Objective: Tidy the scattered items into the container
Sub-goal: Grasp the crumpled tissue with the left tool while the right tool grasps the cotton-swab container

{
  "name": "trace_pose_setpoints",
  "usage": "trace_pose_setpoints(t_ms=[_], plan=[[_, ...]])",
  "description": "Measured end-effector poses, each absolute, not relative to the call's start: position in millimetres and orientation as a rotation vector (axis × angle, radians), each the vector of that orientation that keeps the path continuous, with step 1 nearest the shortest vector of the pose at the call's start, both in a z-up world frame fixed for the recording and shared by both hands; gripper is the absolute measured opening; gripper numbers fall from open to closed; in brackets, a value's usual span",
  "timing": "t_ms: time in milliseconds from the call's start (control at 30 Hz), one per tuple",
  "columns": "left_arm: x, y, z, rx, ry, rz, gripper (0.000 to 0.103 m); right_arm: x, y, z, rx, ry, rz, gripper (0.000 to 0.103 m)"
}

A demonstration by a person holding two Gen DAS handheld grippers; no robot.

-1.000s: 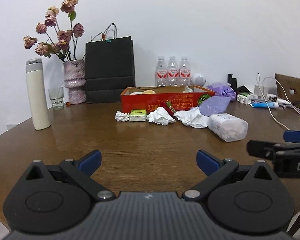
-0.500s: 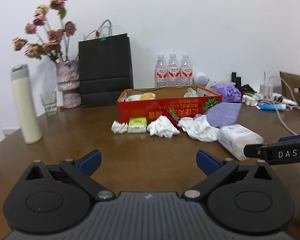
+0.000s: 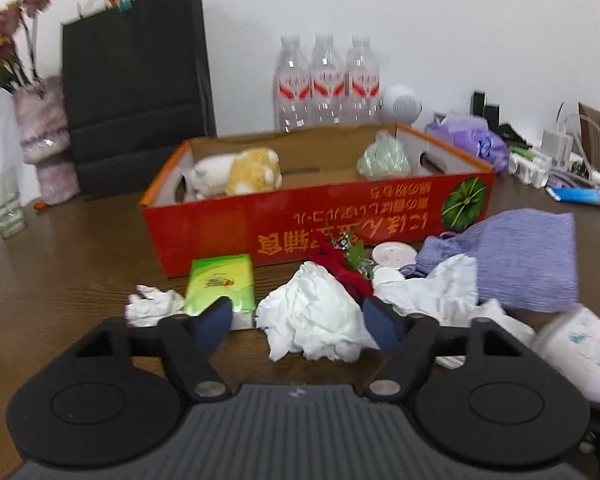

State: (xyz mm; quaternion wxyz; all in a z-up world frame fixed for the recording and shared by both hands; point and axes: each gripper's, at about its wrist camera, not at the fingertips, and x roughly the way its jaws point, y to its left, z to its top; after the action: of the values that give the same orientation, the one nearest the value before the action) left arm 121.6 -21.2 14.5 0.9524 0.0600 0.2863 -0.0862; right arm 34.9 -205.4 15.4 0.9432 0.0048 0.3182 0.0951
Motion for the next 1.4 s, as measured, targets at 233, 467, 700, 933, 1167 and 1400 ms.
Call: trace_pose_setpoints(t_ms=[233, 467, 700, 933, 1167, 1400], plan=[[107.7, -10.2, 18.2, 0.068, 0.588, -0.135, 0.025, 35.0, -210.6, 12.3, 0.041, 0.653, 0.173, 0.065], [15.9, -0.4, 28.5, 0.053, 0.57, -0.192, 0.025, -3.2, -213.4, 13.1, 0.016, 0.65, 0.2, 0.065], [-71.8, -3.4, 14.5, 0.123, 0.584, -0.224, 0.036, -60.4, -214.4, 17.9, -0.044, 0.633, 0.24, 0.07], [-75.8, 0.9, 18.7, 0.098, 0.59, -0.231, 0.085, -81.5, -217.1, 25.9, -0.028, 0.605, 0.239, 0.086], [-58.1, -2.4, 10.6, 0.025, 0.669, -0.224, 0.047, -63.5, -214.7, 6.4, -0.001, 0.671, 0.21, 0.077], [-87.4, -0.7, 33.4, 0.019, 0.51, -0.194, 0.026, -69.1, -220.4, 6.7, 0.059, 0.623, 0.215, 0.065]])
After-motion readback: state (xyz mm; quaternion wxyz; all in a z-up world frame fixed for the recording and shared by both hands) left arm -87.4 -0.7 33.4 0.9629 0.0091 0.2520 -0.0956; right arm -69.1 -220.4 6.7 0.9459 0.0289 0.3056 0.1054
